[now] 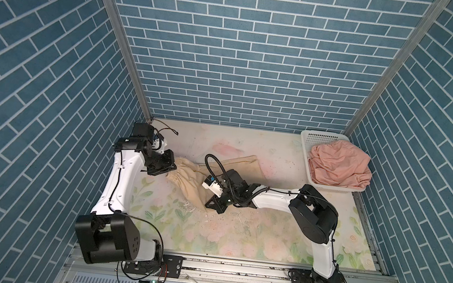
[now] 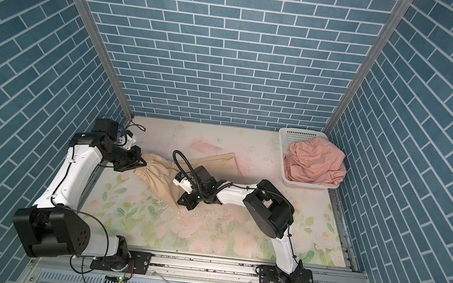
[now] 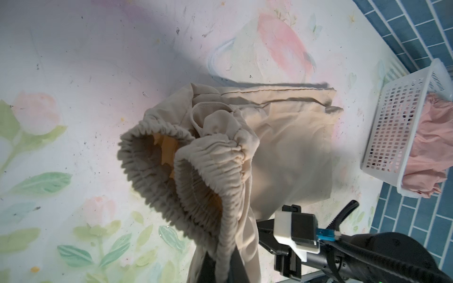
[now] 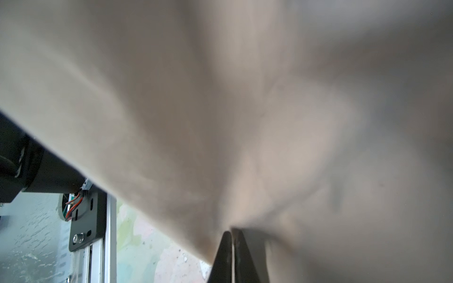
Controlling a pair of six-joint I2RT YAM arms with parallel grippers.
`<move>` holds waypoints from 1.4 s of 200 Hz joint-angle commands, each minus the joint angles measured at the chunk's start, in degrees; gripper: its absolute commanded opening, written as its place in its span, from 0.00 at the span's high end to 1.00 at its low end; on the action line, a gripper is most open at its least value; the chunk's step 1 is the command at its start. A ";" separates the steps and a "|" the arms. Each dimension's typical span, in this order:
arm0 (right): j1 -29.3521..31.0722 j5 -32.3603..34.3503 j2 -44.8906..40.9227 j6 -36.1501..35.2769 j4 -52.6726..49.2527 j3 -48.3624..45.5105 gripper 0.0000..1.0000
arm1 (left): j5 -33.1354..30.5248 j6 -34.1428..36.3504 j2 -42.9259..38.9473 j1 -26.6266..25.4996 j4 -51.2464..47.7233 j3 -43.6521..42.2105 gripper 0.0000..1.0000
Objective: Fold and stack the shorts
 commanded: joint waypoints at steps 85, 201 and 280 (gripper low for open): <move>-7.60 6.51 10.38 2.51 -5.53 19.98 1.00 | 0.10 0.54 -0.42 -3.70 -2.94 5.58 1.00; -8.25 4.74 18.40 6.10 -4.48 32.93 1.00 | -0.88 1.48 1.39 -3.86 -3.02 8.37 1.00; -6.06 3.56 -5.80 -9.28 -16.54 7.59 1.00 | -1.84 2.50 3.52 -3.86 -4.77 12.43 1.00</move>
